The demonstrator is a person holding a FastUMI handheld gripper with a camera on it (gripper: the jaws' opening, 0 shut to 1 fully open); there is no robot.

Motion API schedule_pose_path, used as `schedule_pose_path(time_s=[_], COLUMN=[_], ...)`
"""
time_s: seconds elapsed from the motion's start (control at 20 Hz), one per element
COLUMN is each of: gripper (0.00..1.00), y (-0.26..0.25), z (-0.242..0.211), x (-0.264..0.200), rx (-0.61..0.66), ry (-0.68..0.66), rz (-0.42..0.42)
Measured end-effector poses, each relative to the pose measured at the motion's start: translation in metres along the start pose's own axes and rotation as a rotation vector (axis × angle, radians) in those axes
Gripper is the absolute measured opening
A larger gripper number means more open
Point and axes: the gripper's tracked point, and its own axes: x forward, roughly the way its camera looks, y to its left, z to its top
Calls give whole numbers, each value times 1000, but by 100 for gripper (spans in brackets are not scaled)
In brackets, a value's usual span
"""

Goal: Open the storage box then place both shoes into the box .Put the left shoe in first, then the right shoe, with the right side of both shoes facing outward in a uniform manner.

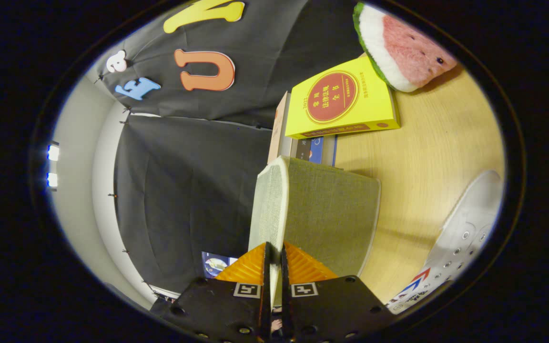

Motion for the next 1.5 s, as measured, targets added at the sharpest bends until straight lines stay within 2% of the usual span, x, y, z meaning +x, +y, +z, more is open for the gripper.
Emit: schedule_pose_path(time_s=[0.2,0.3,0.45,0.85,1.15,1.5], gripper=[0,0,0,0,0,1], y=[7,13,37,121,203,251], z=[3,3,6,22,27,22], x=[-7,-5,-10,5,67,189], rx=[-15,-24,-26,-37,-50,-87], ry=[-1,1,-11,-110,-144,-119], rz=[-18,-30,-5,-4,-19,-138])
